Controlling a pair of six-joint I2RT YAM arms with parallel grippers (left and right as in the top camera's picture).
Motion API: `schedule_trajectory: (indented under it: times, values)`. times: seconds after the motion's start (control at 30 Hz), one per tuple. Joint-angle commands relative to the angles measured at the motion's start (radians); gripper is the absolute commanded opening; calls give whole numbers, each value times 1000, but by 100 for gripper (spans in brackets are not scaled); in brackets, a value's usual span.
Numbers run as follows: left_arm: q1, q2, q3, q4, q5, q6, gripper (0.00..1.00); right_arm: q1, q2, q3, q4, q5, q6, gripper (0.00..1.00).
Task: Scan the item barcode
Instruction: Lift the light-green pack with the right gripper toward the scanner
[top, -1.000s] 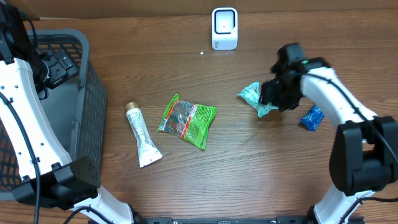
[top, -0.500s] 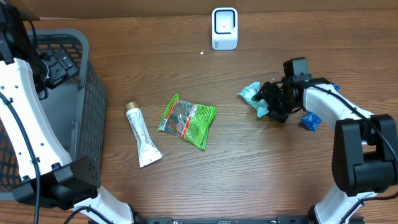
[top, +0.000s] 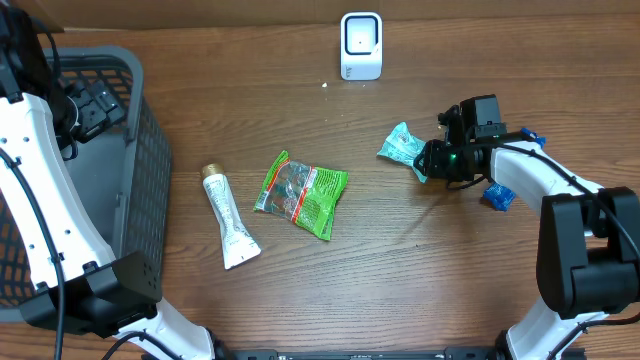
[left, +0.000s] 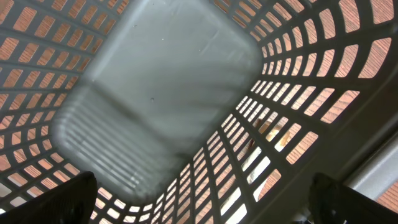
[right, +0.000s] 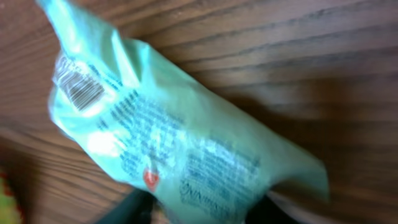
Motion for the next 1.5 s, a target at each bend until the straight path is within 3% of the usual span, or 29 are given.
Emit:
schedule_trajectory:
  times: [0.0,0.1,0.13,0.23,0.4,0.6,0.77,1.0,1.2,1.3,1.43,1.47]
  values:
    - [-3,-4,-3,-2,2,19,100,-6,-3,23,0,89,-135,67]
    - [-4,-4,-3,-2,2,19,100,-19,-3,36,-12,51,-3,91]
    - [-3,-4,-3,-2,2,19,100,-24,-3,43,-19,12,25,94]
    - [-4,-4,-3,-2,2,19,100,-52,-3,53,-8,-140,183,95]
    - [-3,-4,-3,-2,2,19,100,-62,-2,40,70,-107,321,95]
    - [-3,-4,-3,-2,2,19,100,-57,27,19,197,-29,333,84]
    - [-4,-4,-3,-2,2,19,100,-68,78,19,221,-84,336,73]
    - [-4,-4,-3,-2,2,19,100,-61,127,19,164,-91,253,74]
    - [-3,-4,-3,-2,2,19,100,-63,132,19,82,-124,3,74]
    - [-5,-4,-3,-2,2,19,99,-63,132,19,80,-125,-14,73]
    - [-5,-4,-3,-2,2,19,100,-63,132,19,58,-124,-14,58]
    - [-5,-4,-3,-2,2,19,100,-63,132,19,48,-124,-14,49]
